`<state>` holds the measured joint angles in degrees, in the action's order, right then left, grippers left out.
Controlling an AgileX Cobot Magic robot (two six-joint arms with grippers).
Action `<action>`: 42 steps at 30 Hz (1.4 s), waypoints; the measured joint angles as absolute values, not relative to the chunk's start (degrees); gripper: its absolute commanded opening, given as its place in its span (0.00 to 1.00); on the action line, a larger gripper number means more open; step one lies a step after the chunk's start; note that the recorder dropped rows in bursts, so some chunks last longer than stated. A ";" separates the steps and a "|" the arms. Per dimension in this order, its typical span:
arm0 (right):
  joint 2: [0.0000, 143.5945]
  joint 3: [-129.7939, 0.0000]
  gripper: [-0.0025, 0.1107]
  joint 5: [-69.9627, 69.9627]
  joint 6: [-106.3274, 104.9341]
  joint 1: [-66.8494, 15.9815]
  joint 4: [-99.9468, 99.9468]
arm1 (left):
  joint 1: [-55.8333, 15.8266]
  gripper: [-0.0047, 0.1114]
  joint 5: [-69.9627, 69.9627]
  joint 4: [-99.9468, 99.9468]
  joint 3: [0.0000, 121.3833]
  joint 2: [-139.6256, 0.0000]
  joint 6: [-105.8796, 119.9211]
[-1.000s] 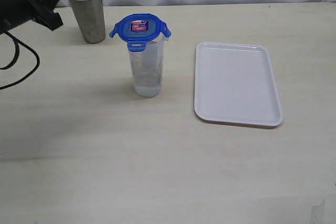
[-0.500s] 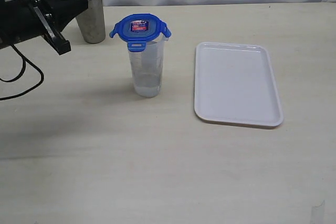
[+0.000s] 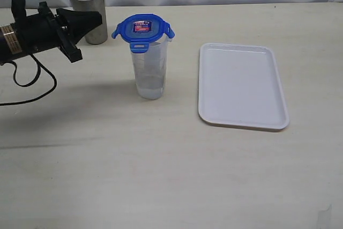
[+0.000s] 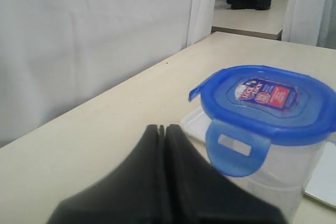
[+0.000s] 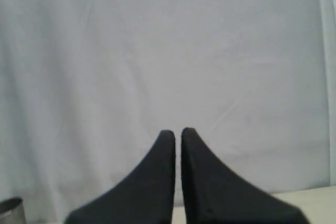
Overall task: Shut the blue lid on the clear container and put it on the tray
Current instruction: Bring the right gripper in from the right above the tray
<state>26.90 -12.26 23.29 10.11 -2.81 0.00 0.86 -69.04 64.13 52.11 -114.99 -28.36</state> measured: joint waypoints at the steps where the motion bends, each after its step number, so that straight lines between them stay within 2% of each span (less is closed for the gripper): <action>1: 30.41 -13.72 0.06 23.29 11.66 -2.81 -3.08 | 0.41 0.04 -69.03 64.25 52.22 -114.99 -28.36; 11: 69.80 -31.66 0.06 28.76 43.05 -2.81 -47.31 | -2.56 0.04 -65.23 64.74 52.42 -114.99 -28.32; 21: 90.81 -38.26 0.06 40.72 45.93 -2.81 -60.78 | -2.56 0.04 -66.04 65.67 52.42 -114.99 -28.32; 34: 94.77 -39.14 0.06 48.72 46.01 -2.81 -63.64 | -2.56 0.04 -69.44 64.21 52.42 -114.99 -28.20; 42: 95.81 -39.14 0.06 46.30 45.91 -2.81 -63.81 | 2.49 0.04 -69.45 65.19 52.42 -114.99 -29.96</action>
<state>95.81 -39.14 46.30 45.91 -2.81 -63.81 2.49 -69.45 65.19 52.42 -114.99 -29.96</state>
